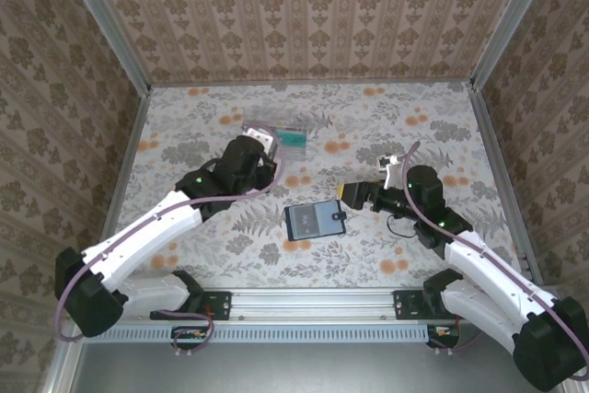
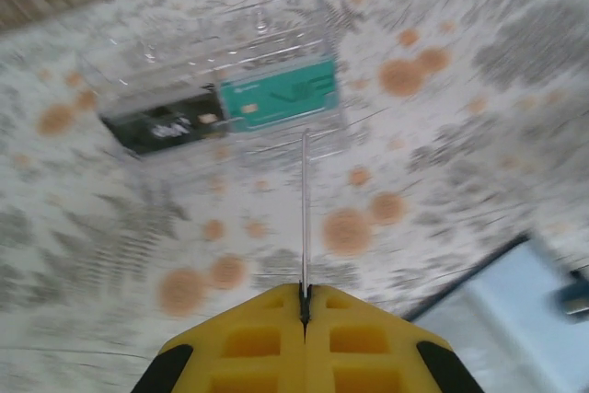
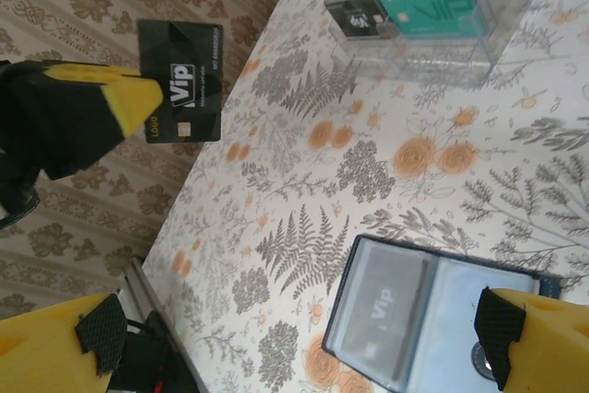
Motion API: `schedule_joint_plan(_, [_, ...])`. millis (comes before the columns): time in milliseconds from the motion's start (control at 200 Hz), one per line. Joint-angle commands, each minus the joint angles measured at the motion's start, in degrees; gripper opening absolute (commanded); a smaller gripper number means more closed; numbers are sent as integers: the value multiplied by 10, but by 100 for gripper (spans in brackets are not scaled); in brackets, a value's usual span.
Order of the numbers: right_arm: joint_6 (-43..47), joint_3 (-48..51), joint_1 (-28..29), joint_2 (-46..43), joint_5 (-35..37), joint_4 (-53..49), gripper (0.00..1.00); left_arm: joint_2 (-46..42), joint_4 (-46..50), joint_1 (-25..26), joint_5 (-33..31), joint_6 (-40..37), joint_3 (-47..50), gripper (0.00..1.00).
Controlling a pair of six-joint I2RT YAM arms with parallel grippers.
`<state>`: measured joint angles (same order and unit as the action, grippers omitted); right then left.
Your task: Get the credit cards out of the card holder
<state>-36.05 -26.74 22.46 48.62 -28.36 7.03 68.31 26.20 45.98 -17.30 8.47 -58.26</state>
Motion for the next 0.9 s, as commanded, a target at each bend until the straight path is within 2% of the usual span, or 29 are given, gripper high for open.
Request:
schedule_joint_plan(0, [13,14,6,-27,45,-1,100,29,21,-2,-72,-225,-11,0])
schedule_joint_plan(65, [12,22,7,-41,56,0,100,41,-14,-4,-82,-325,0,0])
schedule_joint_plan(125, [10,26,7,-52,63,-1,100,55,-42,-19,-81,-381,6,0])
schedule_joint_plan(210, [9,31,7,-65,66,-2,100,73,-63,-58,-40,-447,1,0])
schedule_joint_plan(365, [6,38,7,-84,75,-3,100,89,-151,-89,18,-671,55,0])
schedule_joint_plan(445, [5,43,7,-89,80,1,100,89,-214,-108,53,-751,83,0])
schedule_joint_plan(545, [3,48,8,-88,87,4,100,106,-205,-132,85,-810,69,0])
schedule_joint_plan(895, [3,55,7,-88,105,4,100,187,-229,-194,178,-891,3,0])
